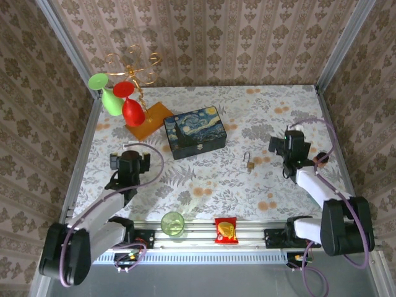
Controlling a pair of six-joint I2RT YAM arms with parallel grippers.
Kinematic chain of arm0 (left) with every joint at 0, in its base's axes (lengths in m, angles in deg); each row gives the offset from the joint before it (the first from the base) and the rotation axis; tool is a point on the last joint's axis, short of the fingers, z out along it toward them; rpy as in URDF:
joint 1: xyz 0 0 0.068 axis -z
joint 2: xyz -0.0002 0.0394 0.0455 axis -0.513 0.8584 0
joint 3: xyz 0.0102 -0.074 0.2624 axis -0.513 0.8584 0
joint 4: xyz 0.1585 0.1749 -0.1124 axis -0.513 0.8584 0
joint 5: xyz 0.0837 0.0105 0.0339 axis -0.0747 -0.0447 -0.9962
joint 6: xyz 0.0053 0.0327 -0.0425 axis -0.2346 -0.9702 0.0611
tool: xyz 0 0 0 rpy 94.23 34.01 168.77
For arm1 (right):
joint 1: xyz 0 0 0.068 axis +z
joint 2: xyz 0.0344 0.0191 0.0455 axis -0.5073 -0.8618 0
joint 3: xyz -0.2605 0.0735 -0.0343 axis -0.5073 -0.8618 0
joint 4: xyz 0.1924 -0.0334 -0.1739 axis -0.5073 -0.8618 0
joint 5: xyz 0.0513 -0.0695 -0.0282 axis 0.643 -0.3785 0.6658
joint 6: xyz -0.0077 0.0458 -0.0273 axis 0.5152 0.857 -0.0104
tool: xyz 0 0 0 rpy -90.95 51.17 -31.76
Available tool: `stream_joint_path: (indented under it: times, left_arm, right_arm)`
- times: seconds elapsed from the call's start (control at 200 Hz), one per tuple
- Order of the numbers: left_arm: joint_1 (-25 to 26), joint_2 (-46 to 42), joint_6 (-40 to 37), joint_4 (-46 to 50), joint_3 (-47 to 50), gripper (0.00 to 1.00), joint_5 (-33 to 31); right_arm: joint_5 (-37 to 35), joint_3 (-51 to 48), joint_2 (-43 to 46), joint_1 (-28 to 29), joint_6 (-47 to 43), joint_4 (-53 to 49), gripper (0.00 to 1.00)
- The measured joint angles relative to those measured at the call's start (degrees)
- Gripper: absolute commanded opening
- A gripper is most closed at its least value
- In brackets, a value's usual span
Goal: Unlock the padlock with the key
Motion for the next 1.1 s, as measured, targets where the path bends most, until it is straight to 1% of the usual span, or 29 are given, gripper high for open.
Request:
stream_joint_path:
  times: [0.135,0.245,0.29,0.43,0.53,0.61,0.66,0.725,0.875,1.1]
  left_arm:
    - [-8.28,6.21,-0.26,-12.37,4.39,1.00,6.10]
    - [-13.94,12.24,0.90,-23.45,4.76,1.00,12.00]
    - [-14.84,14.23,1.03,-24.44,3.69,1.00,13.86]
    - [-14.88,18.47,0.48,-26.29,-0.96,1.00,18.40]
    - [-15.32,22.25,-0.17,-33.00,-1.55,1.00,20.37]
    - [-15.78,28.37,-0.68,-38.38,-1.62,1.00,21.55]
    - [-15.85,30.82,-0.90,-37.57,-1.99,1.00,21.84]
    - [-15.85,31.87,-1.27,-36.83,-2.45,1.00,22.21]
    - [-15.85,31.82,-1.70,-37.20,-4.31,1.00,22.84]
    - [-15.78,31.82,-2.05,-37.42,-4.44,1.00,22.38]
  right_arm:
    - [2.08,-7.96,-2.91,-1.11,-0.74,12.26,1.00]
    - [4.68,-9.40,-5.38,-1.14,-1.33,22.80,1.00]
    - [5.75,-9.40,-7.17,-1.14,-1.66,27.34,1.00]
    - [8.50,-9.44,-15.17,-0.85,-2.84,38.16,1.00]
    - [9.53,-9.31,-16.44,-0.68,-3.23,38.10,1.00]
    - [9.94,-8.55,-16.44,-0.42,-3.65,38.21,1.00]
    - [9.99,-8.04,-16.44,-0.37,-3.93,38.29,1.00]
    - [10.01,-7.72,-16.44,-0.37,-4.15,38.34,1.00]
    - [10.01,-7.63,-16.44,-0.37,-4.22,38.29,1.00]
    - [10.01,-7.58,-16.44,0.00,-4.39,38.27,1.00]
